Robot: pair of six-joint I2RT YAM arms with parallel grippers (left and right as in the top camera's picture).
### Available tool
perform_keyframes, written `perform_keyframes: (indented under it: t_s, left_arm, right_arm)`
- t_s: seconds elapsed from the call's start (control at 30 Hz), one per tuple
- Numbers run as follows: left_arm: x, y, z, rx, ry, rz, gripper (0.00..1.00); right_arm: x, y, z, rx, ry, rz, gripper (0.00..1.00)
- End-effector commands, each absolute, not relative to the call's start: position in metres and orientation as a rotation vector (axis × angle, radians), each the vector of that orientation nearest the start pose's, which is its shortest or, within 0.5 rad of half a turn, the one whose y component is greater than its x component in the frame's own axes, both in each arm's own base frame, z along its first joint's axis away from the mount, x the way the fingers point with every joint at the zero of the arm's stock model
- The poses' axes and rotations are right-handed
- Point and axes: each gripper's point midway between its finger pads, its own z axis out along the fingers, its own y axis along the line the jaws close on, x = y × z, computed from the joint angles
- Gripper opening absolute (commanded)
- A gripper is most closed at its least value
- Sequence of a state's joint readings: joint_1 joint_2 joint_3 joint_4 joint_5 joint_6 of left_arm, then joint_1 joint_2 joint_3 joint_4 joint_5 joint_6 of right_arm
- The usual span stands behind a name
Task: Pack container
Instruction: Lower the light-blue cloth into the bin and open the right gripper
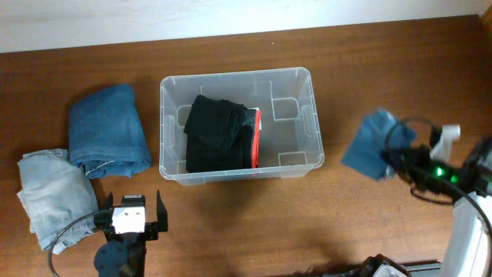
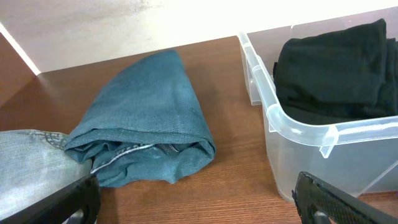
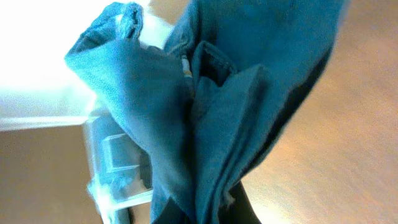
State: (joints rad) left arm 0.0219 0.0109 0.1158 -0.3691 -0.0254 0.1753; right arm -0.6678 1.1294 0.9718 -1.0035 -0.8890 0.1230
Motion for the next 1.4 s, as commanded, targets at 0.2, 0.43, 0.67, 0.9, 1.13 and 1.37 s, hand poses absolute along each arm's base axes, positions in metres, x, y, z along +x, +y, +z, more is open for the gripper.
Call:
perform_keyframes:
  t_s: [0.2,0.43,0.67,0.9,1.13,1.37]
  left_arm:
    - [0.231,0.008,0.137,0.126,1.83,0.155,0.99]
    - [0.231,0.008,0.137,0.126,1.83,0.155,1.0]
    - [0.231,0.008,0.137,0.126,1.83,0.155,0.99]
    - [0.231,0.008,0.137,0.126,1.83,0.155,1.0]
    - [0.231,0.008,0.137,0.126,1.83,0.155,0.99]
    - [0.231,0.008,0.137,0.126,1.83,0.155,0.99]
  right_arm:
    - [0.306,0.118,0.33,-0.174,2.063,1.141,0.04]
    - [0.347,0.224,0.294,-0.197,2.141,1.175,0.04]
    - [0.373,0.311,0.21,-0.085,2.298,1.337,0.04]
    - [0.379,0.327,0.122,0.038,2.502,1.356,0.04]
    - [0.37,0.325,0.097,0.057,2.594,1.343,0.1]
    - [0.373,0.322,0.106,-0.008,2.557,1.344,0.7]
